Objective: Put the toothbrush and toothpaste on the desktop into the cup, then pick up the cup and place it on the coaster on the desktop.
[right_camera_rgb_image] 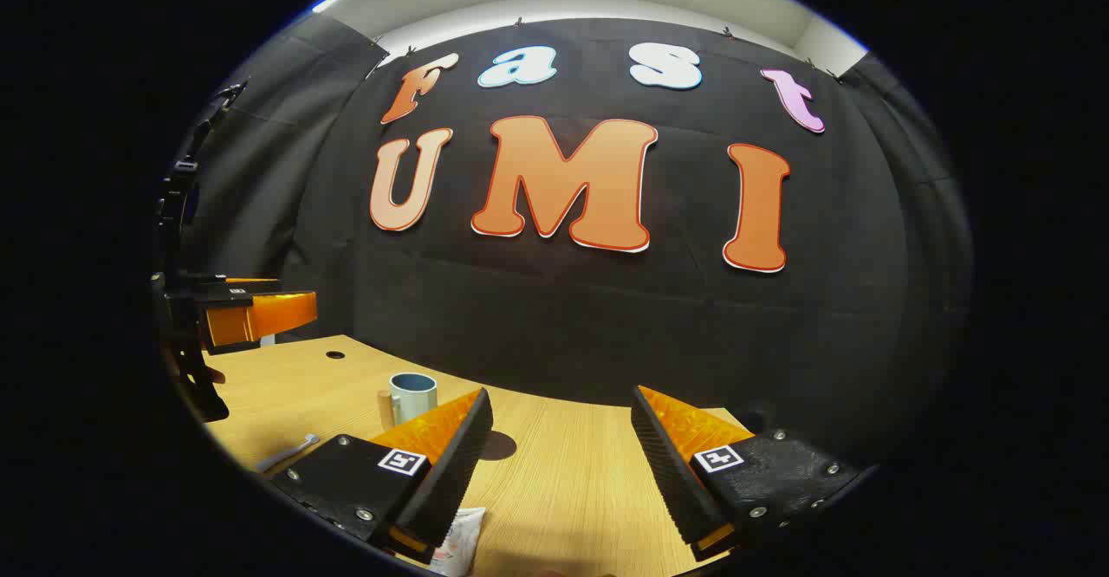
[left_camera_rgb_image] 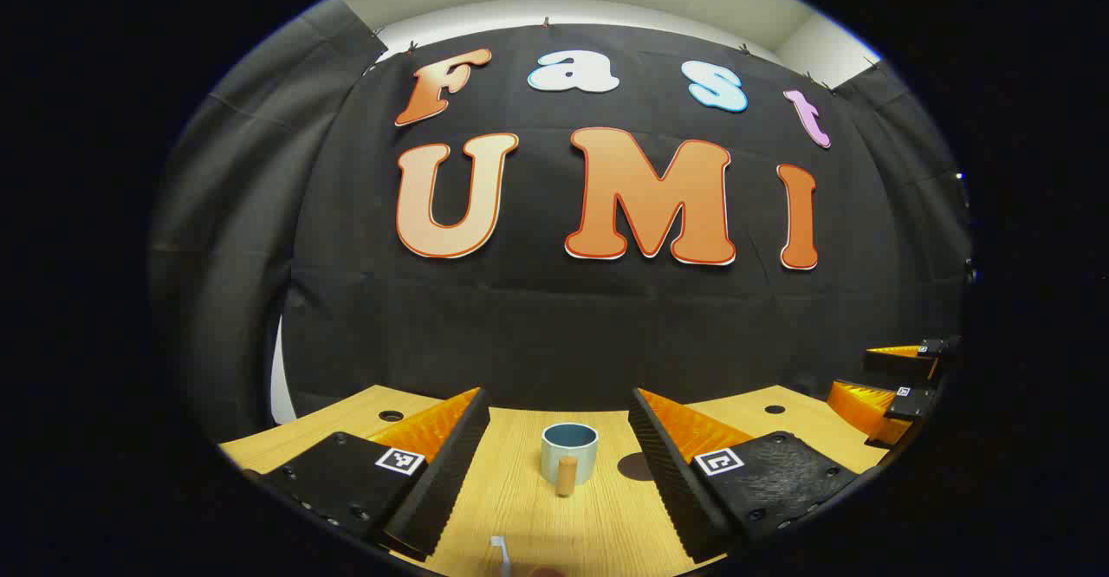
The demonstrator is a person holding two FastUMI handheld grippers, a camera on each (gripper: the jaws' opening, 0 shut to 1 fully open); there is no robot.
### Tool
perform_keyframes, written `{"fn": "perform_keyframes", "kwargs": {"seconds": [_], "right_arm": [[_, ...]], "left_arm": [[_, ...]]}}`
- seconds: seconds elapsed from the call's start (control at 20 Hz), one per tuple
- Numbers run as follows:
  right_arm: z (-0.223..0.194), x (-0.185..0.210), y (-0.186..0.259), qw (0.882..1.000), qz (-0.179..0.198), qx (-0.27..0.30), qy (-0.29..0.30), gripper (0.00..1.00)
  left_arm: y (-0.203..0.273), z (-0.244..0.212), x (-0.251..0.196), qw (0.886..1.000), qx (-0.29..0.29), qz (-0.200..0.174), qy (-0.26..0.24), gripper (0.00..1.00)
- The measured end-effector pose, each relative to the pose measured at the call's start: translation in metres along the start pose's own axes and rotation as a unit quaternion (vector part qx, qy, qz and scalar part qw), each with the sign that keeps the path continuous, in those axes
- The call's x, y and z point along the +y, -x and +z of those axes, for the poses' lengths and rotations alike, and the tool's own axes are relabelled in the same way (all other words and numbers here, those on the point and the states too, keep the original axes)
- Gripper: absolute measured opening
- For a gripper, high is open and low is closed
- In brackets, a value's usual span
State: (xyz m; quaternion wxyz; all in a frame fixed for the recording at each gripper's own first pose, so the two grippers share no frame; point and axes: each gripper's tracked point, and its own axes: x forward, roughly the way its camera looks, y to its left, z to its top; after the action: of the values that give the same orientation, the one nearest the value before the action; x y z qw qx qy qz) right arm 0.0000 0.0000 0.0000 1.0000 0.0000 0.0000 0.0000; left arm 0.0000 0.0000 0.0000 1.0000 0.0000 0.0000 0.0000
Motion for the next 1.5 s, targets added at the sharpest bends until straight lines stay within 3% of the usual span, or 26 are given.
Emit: {"fn": "perform_keyframes", "kwargs": {"seconds": [0.15,0.75,1.15,1.5], "right_arm": [[-0.001,0.0,0.001,1.0,0.001,0.001,-0.002,0.96],[-0.02,0.022,0.001,0.999,0.022,0.028,0.011,0.97],[-0.063,0.045,0.006,0.995,0.046,0.087,0.007,0.97],[-0.105,0.058,0.014,0.987,0.062,0.146,0.002,0.96]], "left_arm": [[0.001,0.0,0.001,1.0,-0.001,0.003,0.0,1.0],[0.004,-0.027,0.012,0.999,0.032,0.008,0.008,0.97],[0.015,-0.079,0.024,0.994,0.105,0.015,0.001,0.97],[0.026,-0.137,0.037,0.981,0.191,0.032,-0.001,0.98]]}}
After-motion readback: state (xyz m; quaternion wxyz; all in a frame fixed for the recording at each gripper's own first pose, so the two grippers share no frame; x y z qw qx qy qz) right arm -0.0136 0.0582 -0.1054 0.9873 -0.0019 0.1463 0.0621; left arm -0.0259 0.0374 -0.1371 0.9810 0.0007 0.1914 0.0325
